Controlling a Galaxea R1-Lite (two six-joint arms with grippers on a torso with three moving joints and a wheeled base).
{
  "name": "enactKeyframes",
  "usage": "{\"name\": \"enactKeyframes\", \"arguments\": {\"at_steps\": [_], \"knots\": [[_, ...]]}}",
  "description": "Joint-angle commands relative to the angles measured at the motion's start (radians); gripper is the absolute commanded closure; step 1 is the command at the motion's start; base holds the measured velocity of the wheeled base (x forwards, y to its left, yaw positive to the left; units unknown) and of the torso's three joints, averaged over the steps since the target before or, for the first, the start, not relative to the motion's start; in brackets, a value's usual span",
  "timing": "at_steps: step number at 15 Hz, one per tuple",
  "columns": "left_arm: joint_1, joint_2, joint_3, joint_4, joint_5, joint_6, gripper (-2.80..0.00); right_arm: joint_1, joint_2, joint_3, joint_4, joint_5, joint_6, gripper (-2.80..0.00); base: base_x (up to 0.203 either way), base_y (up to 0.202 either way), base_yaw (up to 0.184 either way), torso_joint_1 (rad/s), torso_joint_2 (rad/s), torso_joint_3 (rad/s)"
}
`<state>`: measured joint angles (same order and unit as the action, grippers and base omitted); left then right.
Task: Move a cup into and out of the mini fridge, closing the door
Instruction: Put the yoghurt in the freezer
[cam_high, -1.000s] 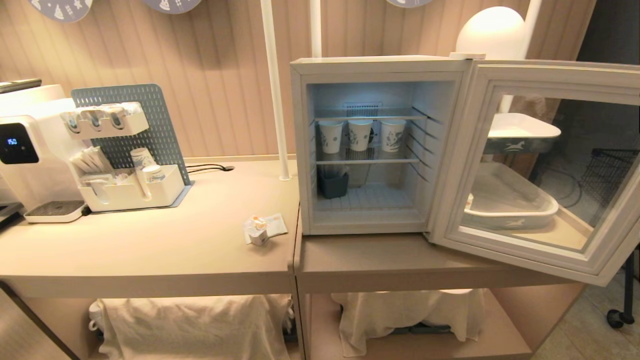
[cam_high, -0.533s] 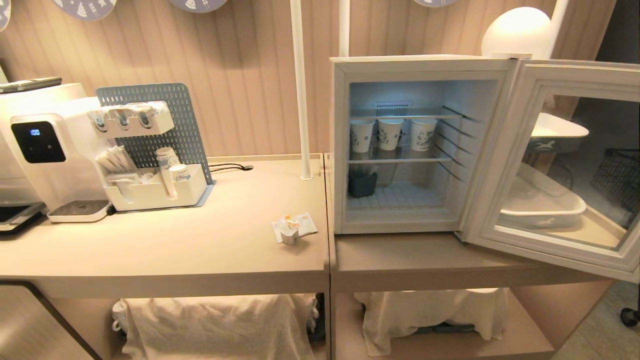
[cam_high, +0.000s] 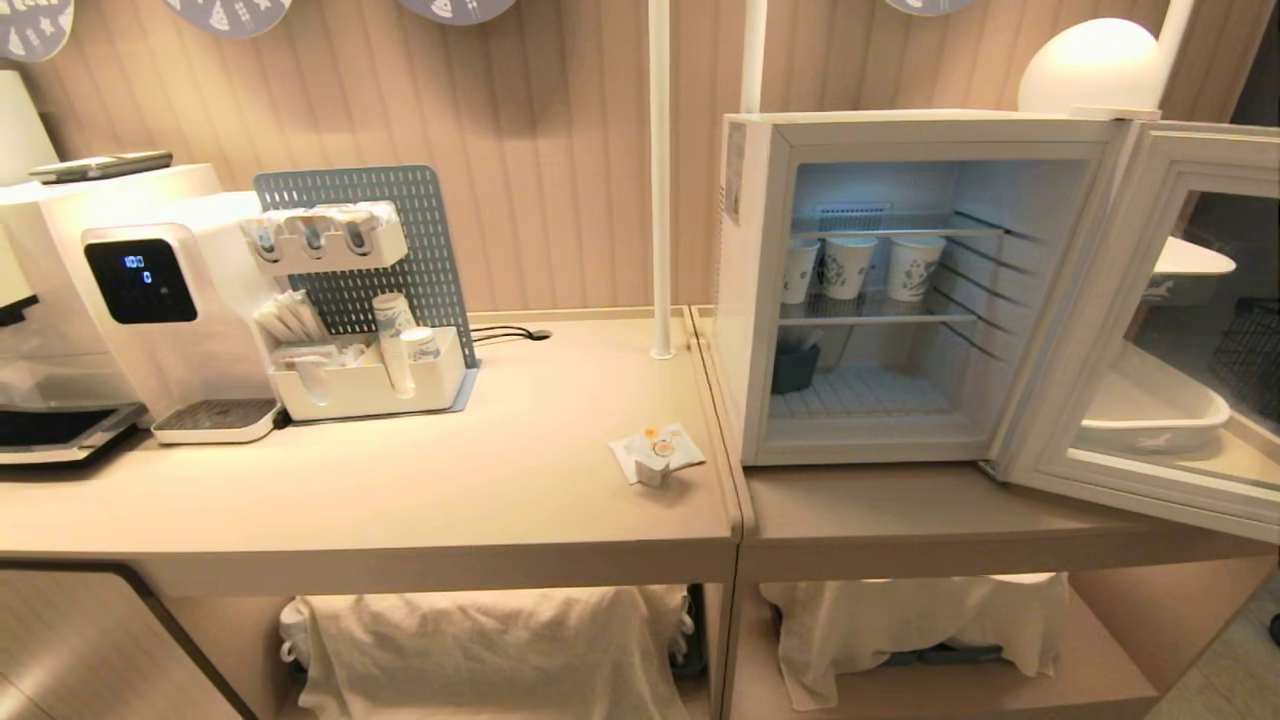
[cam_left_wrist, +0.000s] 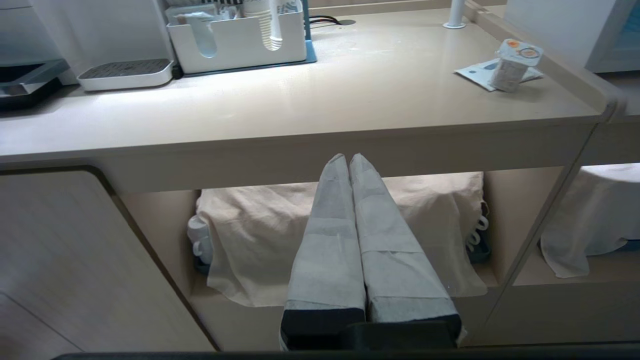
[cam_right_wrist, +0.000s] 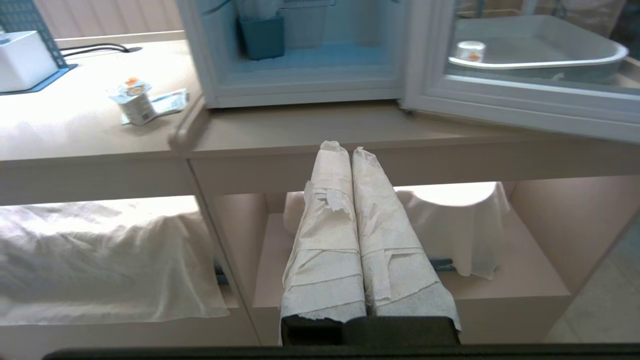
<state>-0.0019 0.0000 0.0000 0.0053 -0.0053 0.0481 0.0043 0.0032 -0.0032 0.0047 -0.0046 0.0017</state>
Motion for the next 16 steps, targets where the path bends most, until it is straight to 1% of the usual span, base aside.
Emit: {"name": "enactKeyframes", "arguments": {"at_steps": [1, 16], "knots": [[0.000, 0.000, 0.000, 0.001, -0.002, -0.001, 0.00, 0.000, 0.001, 0.000, 0.000, 0.000, 0.000, 0.00, 0.000, 0.192, -0.001, 0.002, 0.00, 0.002], [0.000, -0.001, 0.000, -0.002, -0.001, 0.004, 0.00, 0.000, 0.001, 0.000, 0.000, 0.000, 0.000, 0.00, 0.000, 0.192, 0.001, 0.002, 0.00, 0.001]]}}
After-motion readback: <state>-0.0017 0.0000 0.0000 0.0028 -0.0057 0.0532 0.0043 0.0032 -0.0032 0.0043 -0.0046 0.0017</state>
